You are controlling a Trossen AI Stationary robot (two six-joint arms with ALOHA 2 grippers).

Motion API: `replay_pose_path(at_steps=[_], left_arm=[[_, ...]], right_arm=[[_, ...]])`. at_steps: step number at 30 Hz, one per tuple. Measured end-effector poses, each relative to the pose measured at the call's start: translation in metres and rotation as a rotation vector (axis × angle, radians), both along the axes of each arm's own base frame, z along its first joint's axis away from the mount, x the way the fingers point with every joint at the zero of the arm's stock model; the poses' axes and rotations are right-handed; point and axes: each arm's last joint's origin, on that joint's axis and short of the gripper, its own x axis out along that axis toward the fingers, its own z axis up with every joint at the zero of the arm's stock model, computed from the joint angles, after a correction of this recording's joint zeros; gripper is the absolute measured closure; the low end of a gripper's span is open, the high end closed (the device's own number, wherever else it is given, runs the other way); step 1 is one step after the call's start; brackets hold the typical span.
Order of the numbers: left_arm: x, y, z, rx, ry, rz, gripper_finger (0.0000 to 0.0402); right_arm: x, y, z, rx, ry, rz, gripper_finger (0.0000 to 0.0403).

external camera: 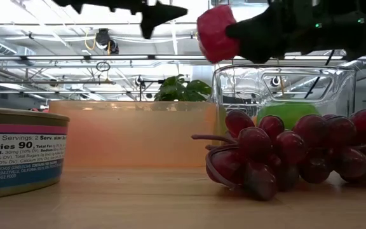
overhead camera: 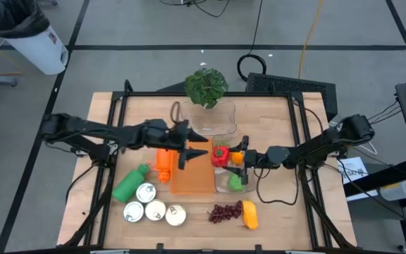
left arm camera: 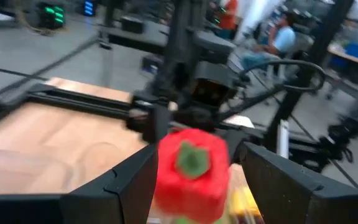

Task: Pick & Place Food Item
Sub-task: Put the red bell pepper into the bottom transparent bin

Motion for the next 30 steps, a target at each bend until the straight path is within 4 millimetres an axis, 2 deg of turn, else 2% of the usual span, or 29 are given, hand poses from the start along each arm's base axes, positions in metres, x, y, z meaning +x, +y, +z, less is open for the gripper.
replay_pose_path(at_steps=[4, 8, 14, 22, 25, 30], left_arm=[[0.02, -0.005, -0.001, 0.021, 0.007, -0.042, 0.0158], [0.031, -0.008, -0.008, 0.022, 0.036, -0.051, 0.0158], [0.034, -0.008, -0.017, 0.013, 0.084, -0.049, 0.0158], [0.034, -0.008, -0.017, 0.028, 0.085, -0.052, 0.0162], [0.033, -0.009, -0.018, 0.028, 0.093, -0.067, 0.0184], [0.031, -0.009, -0.016, 0.027, 0.097, -0.07, 0.0251]], right_arm=[[0.012, 0.003, -0.003, -0.02, 0.017, 0.024, 0.0122], [0.017, 0.004, -0.002, -0.03, 0.016, 0.023, 0.0122], [0.018, 0.004, 0.001, -0.031, -0.006, 0.022, 0.0122], [0.018, 0.004, 0.001, -0.048, -0.004, 0.017, 0.0122], [0.018, 0.004, 0.001, -0.055, -0.004, 0.018, 0.0122], [0.018, 0.004, 0.002, -0.061, -0.01, 0.015, 0.0122]])
